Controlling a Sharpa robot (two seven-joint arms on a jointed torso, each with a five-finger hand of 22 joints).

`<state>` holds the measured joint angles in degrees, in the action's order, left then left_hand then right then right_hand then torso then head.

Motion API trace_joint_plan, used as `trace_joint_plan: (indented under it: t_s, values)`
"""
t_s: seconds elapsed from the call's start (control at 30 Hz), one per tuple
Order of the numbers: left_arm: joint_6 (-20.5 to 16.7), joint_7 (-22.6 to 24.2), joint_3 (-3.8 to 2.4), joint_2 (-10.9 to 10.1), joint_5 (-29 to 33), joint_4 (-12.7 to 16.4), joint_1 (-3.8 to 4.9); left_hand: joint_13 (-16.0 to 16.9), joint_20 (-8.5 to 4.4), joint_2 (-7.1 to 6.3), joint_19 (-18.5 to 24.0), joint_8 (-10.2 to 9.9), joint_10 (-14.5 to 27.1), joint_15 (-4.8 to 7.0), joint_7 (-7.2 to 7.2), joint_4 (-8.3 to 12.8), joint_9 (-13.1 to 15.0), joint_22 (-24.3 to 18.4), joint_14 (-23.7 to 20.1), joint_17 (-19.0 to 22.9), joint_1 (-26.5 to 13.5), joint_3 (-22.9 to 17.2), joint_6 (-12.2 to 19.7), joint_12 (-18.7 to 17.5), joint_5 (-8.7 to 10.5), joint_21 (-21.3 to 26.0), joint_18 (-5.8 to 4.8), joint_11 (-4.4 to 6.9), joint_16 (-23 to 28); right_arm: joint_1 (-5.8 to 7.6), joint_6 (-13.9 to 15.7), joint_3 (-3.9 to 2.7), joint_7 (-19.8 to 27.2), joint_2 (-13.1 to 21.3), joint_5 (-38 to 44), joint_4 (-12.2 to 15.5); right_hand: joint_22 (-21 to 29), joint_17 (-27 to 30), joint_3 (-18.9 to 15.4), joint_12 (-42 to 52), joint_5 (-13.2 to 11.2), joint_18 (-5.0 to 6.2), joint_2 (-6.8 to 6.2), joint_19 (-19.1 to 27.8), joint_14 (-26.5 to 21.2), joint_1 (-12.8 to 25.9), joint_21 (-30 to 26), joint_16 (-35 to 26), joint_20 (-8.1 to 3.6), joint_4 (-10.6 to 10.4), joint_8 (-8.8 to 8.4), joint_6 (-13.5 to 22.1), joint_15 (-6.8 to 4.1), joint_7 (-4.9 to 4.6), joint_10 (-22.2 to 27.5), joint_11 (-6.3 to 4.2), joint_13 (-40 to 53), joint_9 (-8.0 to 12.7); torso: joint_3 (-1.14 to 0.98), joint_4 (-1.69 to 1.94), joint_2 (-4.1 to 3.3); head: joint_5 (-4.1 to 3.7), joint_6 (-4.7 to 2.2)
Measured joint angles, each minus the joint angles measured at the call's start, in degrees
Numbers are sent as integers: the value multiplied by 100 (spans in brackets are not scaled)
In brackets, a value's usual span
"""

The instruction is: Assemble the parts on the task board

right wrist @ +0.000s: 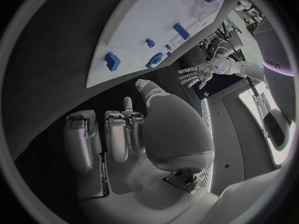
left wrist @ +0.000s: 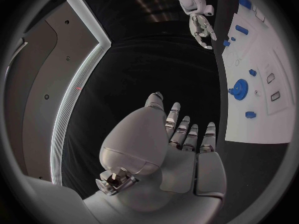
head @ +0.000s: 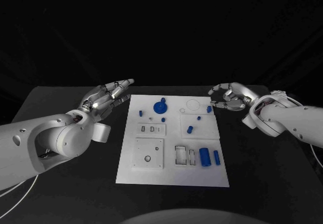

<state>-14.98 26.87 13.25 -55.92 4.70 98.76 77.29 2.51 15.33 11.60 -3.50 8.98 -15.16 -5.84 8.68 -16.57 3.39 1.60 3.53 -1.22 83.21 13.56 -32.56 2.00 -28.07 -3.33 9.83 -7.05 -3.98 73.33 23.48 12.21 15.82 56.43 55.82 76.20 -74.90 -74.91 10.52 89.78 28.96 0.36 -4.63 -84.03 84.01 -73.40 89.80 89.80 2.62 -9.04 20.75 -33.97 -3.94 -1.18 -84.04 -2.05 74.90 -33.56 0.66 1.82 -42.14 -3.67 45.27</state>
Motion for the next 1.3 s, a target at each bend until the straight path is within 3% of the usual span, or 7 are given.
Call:
trace_joint_plan:
  t_s: [0.2, 0.4, 0.57, 0.87, 1.07, 1.3]
  values:
    - [21, -3, 0, 3, 0, -11, -14, 0, 20, 0, -20, 0, 0, 0, 0, 0, 0, 0, 0, 0, 0, 0, 0, 0, 0, 0, 0, 0, 0, -147, -34, -1, 231, -59, -210, -183, -5, 0, 16, 0, -243, 0, -78, 0, 0, -78, 0, 0, 1, -46, 141, 113, 0, -33, 0, 0, 0, -49, 2, 2, -2, -46, -26]
    - [33, -6, 0, -4, 0, -12, -21, -1, 20, 0, -20, 0, 0, 0, 0, 0, 0, 0, 0, 1, 0, 0, 0, 0, 0, 0, 0, 0, 0, -269, -126, 0, 346, -109, -293, -331, -4, 0, 72, 0, -75, 0, -89, 0, 0, -149, 0, 0, 1, -103, 275, 245, 1, -67, 0, 0, 0, -98, 8, 8, -6, -46, -32]
    - [37, -8, 1, -13, 0, -11, -22, -1, 20, 0, -20, 0, 0, 0, 0, 0, 0, 1, 0, 1, 0, 0, 0, 0, 0, 0, 0, 0, 0, -309, -210, 0, 387, -149, -312, -403, -4, -4, 53, 0, -84, 0, -113, 1, 0, -173, -1, 0, 2, -172, 347, 292, 1, -111, 0, 1, 0, -120, 8, 10, -7, -31, -24]
    - [44, -10, 1, -14, 0, -10, -23, -1, 20, 0, -20, 0, 0, 0, 0, 0, 0, 4, 0, 1, 0, 0, 0, 0, 0, 0, 0, 0, 0, -340, -350, -1, 400, -182, -288, -452, -3, -4, 16, 0, -502, 0, -167, 1, 0, -227, -2, 0, 3, -285, 563, 415, 1, -152, 1, 43, 5, -176, 12, 12, -7, -27, -1]
    - [48, -14, 1, -14, 0, -10, -23, -1, 20, 0, -20, 0, 0, 0, 0, 0, 0, 4, 0, 1, 0, 0, 0, 0, 0, 0, 0, 0, 0, -362, -414, -1, 396, -202, -263, -492, -3, -3, 48, 0, -255, 0, -181, 2, -12, -301, -4, 0, 3, -363, 721, 456, 14, -152, 1, 43, 4, -220, 10, 11, -5, -7, 15]
    - [54, -22, 1, -20, 0, -3, -23, -2, 20, 0, -20, 0, 0, 0, 0, 0, 0, 3, 0, 2, 0, 0, 0, 0, 0, 0, 0, 0, 0, -395, -460, -1, 388, -235, -252, -523, -2, -3, 47, 0, -210, 1, -182, 2, -5, -346, -5, 0, 4, -363, 789, 473, 40, -168, 1, 43, 4, -241, 10, 9, -6, 4, 28]
